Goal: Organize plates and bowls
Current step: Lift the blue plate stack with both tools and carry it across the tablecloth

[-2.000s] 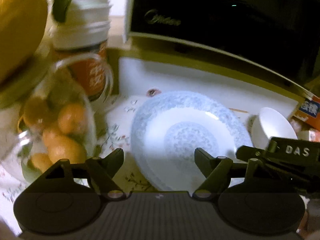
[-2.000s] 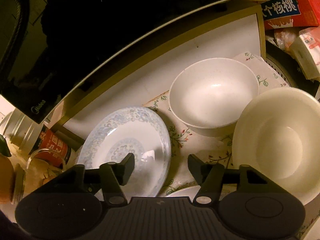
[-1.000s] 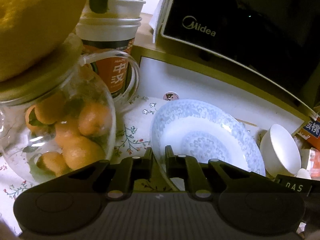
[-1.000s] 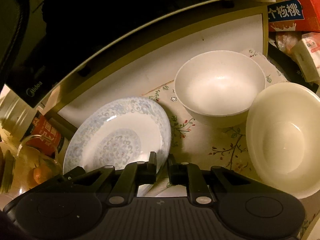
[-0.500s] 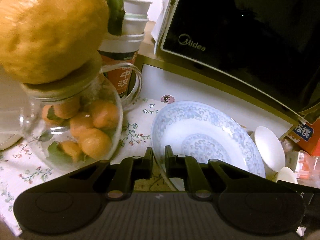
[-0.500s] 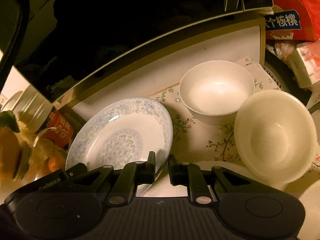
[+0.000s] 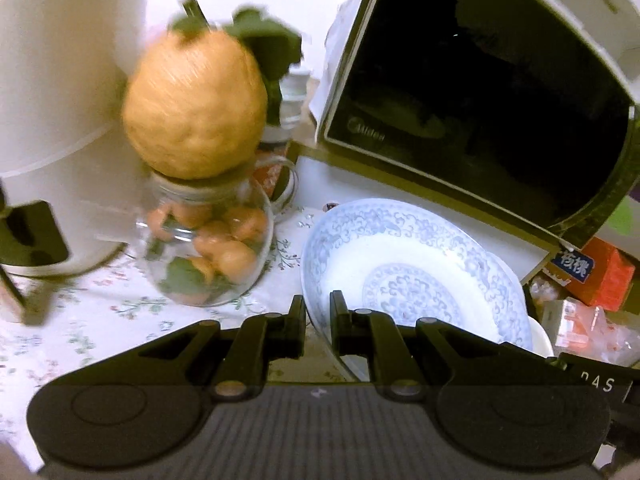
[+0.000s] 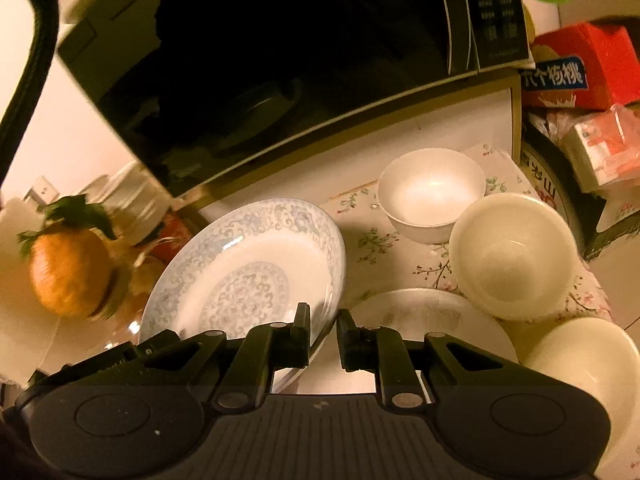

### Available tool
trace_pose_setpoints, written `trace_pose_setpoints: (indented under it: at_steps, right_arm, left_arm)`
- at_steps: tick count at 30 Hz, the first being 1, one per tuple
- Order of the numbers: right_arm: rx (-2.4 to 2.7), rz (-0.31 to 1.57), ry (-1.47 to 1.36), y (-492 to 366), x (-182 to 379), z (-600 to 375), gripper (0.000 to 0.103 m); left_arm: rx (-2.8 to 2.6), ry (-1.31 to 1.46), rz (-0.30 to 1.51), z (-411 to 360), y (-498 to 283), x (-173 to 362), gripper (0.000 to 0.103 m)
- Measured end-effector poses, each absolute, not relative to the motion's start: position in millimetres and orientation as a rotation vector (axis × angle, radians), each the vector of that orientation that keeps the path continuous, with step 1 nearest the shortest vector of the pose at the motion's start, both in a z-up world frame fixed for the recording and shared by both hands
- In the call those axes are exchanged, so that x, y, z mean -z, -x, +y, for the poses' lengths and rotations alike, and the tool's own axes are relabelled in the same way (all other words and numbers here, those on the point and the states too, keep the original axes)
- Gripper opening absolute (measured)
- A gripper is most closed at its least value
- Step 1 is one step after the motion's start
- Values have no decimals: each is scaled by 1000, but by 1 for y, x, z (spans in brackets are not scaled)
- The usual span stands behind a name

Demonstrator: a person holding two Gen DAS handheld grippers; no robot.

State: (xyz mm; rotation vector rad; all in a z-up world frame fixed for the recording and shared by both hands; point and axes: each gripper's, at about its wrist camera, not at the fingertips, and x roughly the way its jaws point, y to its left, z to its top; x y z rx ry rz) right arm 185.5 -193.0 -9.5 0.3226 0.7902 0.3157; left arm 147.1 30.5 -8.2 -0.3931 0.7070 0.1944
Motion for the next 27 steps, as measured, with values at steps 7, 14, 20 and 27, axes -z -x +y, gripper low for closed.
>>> trace_pose_setpoints:
  at_steps: [7, 14, 20, 27]
  right_arm:
    - [-393, 750, -267, -134, -13, -187, 16]
    - [-490, 729, -205, -75, -21, -168, 16]
    - [-535, 723, -180, -32, -12, -163, 17]
    - [-566, 757, -136, 11, 4, -159, 17]
  left_arm:
    - [-224, 378, 654, 40, -82, -18, 10]
    - [-268, 412, 636, 59, -12, -26, 10]
    - [-280, 438, 641, 65, 34, -18, 10]
    - [-298, 449, 677, 67, 72, 6, 10]
